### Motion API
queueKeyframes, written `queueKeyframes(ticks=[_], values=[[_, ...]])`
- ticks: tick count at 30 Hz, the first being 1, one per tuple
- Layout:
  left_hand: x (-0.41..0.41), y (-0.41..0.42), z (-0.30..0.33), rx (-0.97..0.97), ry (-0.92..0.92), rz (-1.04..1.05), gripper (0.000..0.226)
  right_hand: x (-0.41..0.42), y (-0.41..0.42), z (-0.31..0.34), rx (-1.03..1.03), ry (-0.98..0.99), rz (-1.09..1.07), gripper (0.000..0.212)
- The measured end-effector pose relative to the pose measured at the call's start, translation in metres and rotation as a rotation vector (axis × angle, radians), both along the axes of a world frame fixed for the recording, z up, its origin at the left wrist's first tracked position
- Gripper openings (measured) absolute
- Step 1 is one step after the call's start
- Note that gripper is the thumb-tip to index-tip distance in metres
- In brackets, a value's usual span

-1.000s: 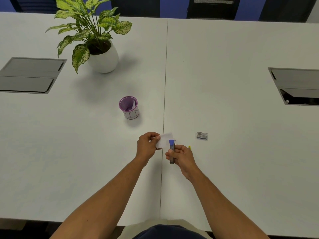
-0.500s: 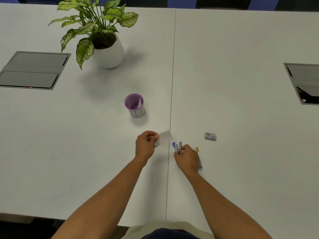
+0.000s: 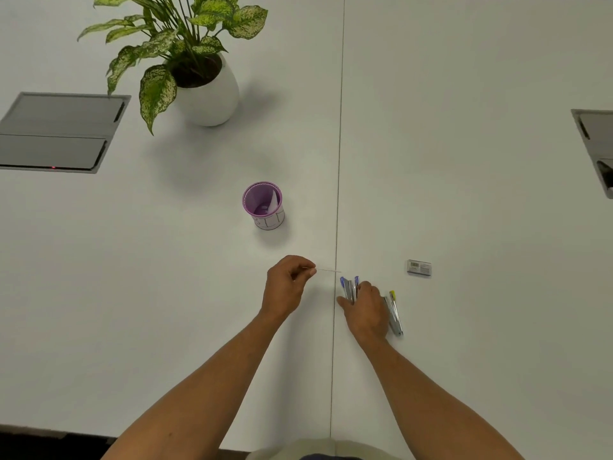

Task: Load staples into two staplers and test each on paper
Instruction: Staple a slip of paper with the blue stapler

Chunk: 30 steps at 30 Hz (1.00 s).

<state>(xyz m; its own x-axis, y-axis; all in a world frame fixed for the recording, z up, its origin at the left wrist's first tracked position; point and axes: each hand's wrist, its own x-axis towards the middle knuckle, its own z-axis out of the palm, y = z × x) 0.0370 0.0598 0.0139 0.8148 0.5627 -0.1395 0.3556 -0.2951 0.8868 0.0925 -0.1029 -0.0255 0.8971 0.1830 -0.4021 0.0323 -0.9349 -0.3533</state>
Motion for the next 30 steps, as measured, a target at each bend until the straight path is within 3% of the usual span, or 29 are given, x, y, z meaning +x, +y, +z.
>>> queueKeyframes(ticks=[2,4,8,10,14,19,30], values=[[0.002,-0.003,-0.002,-0.024,-0.010,-0.010,0.011,0.000,0.001,0.003,0.060,-0.064,-0.080,0.045],[0.003,-0.005,-0.002,-0.059,-0.014,-0.005,0.013,0.002,0.002,0.006,0.264,-0.063,-0.229,0.038],[0.003,-0.012,-0.003,-0.065,-0.022,-0.066,0.014,0.013,0.004,0.021,0.727,0.319,-0.522,0.043],[0.002,-0.015,-0.002,-0.055,-0.025,-0.105,0.013,0.018,0.003,0.027,0.835,0.465,-0.553,0.036],[-0.001,-0.020,-0.001,-0.068,-0.019,-0.150,0.012,0.022,-0.004,0.034,0.890,0.481,-0.539,0.016],[-0.003,-0.027,0.004,-0.242,0.000,0.027,0.021,0.020,-0.013,0.036,0.877,0.435,-0.448,0.003],[0.005,-0.032,0.006,-0.388,0.108,0.151,0.048,0.022,-0.018,0.032,0.846,0.381,-0.445,0.005]])
